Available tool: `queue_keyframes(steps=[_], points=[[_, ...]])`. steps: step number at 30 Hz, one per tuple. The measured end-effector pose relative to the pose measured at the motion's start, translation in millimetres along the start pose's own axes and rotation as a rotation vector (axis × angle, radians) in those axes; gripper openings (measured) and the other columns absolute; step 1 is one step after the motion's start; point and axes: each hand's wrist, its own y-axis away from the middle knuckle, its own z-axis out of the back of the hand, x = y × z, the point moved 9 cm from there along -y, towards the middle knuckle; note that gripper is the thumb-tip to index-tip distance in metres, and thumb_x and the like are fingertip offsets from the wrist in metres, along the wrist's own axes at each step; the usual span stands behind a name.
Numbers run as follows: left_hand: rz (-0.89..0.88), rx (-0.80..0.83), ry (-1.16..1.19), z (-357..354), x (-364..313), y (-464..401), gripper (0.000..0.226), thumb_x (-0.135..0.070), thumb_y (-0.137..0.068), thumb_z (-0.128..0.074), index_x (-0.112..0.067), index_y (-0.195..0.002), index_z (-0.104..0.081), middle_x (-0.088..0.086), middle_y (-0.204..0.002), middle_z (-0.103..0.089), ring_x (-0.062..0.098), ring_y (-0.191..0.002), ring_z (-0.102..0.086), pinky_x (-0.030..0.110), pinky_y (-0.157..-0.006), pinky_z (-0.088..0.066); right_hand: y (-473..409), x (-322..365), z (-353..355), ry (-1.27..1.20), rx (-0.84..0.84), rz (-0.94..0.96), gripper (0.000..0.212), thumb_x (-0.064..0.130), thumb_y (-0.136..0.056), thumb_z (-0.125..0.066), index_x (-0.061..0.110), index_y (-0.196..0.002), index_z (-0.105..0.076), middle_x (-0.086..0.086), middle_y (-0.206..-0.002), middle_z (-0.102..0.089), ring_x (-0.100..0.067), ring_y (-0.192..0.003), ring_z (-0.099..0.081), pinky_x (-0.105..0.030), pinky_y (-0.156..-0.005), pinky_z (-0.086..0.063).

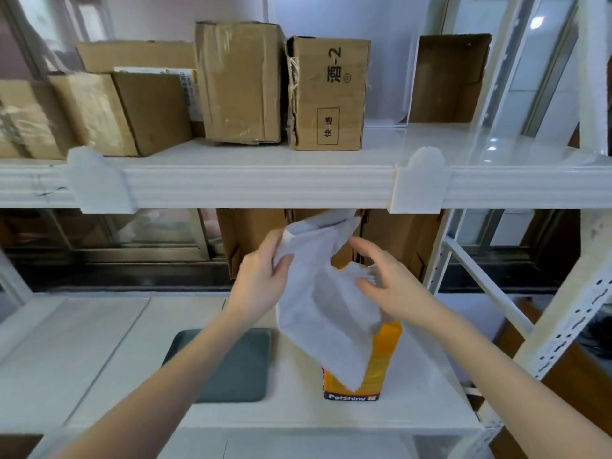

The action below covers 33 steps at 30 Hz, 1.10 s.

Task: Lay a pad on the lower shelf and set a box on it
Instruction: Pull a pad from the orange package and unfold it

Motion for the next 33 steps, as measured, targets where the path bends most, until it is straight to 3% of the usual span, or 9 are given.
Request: queue_keyframes(steps=[4, 6, 9, 12, 14, 21, 27, 30, 33], points=[[-0.059, 0.113, 0.011, 53, -5, 15, 0.057, -0.002, -0.091, -0.049, -0.033, -0.138, -0.036, -0.034, -0.102, -0.056, 0.005, -0.08, -0.056, 0.021, -0.074, -0.045, -1, 22, -17, 0.046, -0.001, -0.019, 0.059, 0.022, -0.091, -0.053, 0.032, -0.143, -0.026, 0.01, -0.148, -0.033, -0.01, -0.138, -0.03, -0.042, -0.114, -0.026], [-0.07, 0.122, -0.019, 75, 0, 21, 0.046, -0.003, -0.09, -0.051, -0.029, -0.128, -0.047, -0.026, -0.114, -0.054, 0.006, -0.088, -0.054, 0.029, -0.078, -0.045, -1, 41, -28, 0.052, 0.001, 0.006, 0.058, 0.019, -0.091, -0.054, 0.03, -0.142, -0.028, 0.01, -0.144, -0.035, -0.007, -0.135, -0.032, -0.025, -0.108, -0.028], [-0.03, 0.111, -0.091, 104, 17, 29, 0.025, -0.015, -0.09, -0.057, -0.029, -0.111, -0.053, 0.005, -0.092, -0.066, 0.019, -0.073, -0.058, 0.034, -0.064, -0.043, -1, 74, -43, 0.08, -0.001, 0.052, 0.053, 0.017, -0.091, -0.054, 0.025, -0.139, -0.035, 0.013, -0.131, -0.038, 0.0, -0.123, -0.034, 0.005, -0.088, -0.018], [-0.017, 0.13, -0.157, 126, 30, 41, 0.011, -0.029, -0.09, -0.057, -0.035, -0.096, -0.05, 0.026, -0.091, -0.063, 0.031, -0.071, -0.058, 0.035, -0.063, -0.044, -1, 111, -56, 0.053, -0.014, 0.121, 0.042, 0.019, -0.09, -0.057, 0.022, -0.13, -0.047, 0.006, -0.127, -0.043, -0.009, -0.123, -0.04, -0.014, -0.104, -0.026], [-0.012, 0.167, -0.171, 138, 35, 51, 0.009, -0.031, -0.091, -0.055, -0.036, -0.09, -0.048, 0.027, -0.08, -0.059, 0.027, -0.063, -0.052, 0.024, -0.055, -0.035, 0, 133, -68, 0.04, -0.006, 0.142, 0.037, 0.023, -0.088, -0.06, 0.02, -0.124, -0.054, 0.002, -0.124, -0.047, -0.013, -0.122, -0.042, -0.026, -0.107, -0.031], [0.0, 0.257, -0.172, 172, 46, 79, 0.013, -0.025, -0.097, -0.047, -0.03, -0.086, -0.041, -0.001, -0.054, -0.038, 0.009, -0.049, -0.038, 0.019, -0.049, -0.03, 5, 183, -108, 0.079, 0.026, 0.154, 0.017, 0.03, -0.083, -0.067, 0.019, -0.095, -0.062, 0.001, -0.115, -0.05, -0.01, -0.112, -0.045, 0.008, -0.082, -0.019], [-0.002, 0.253, -0.121, 197, 50, 94, 0.012, -0.025, -0.095, -0.049, -0.023, -0.086, -0.043, 0.005, -0.064, -0.045, 0.008, -0.053, -0.036, 0.021, -0.051, -0.027, 8, 217, -129, 0.058, 0.053, 0.166, 0.018, 0.034, -0.082, -0.067, 0.02, -0.079, -0.056, 0.0, -0.103, -0.063, -0.013, -0.102, -0.057, -0.026, -0.086, -0.04], [0.001, 0.242, -0.098, 206, 52, 97, 0.016, -0.027, -0.093, -0.054, -0.024, -0.08, -0.044, 0.01, -0.069, -0.049, 0.009, -0.055, -0.038, 0.022, -0.053, -0.029, 10, 230, -137, 0.095, 0.089, 0.183, 0.024, 0.037, -0.085, -0.063, 0.013, -0.081, -0.061, 0.003, -0.081, -0.06, -0.011, -0.076, -0.054, -0.032, -0.069, -0.041], [-0.026, 0.233, -0.109, 214, 55, 98, 0.021, -0.033, -0.087, -0.062, -0.016, -0.081, -0.052, 0.014, -0.08, -0.059, 0.02, -0.07, -0.055, 0.034, -0.066, -0.044, 10, 236, -141, 0.193, 0.085, 0.226, 0.025, 0.034, -0.087, -0.06, 0.01, -0.087, -0.065, -0.001, -0.102, -0.061, -0.015, -0.094, -0.056, -0.031, -0.082, -0.041]])
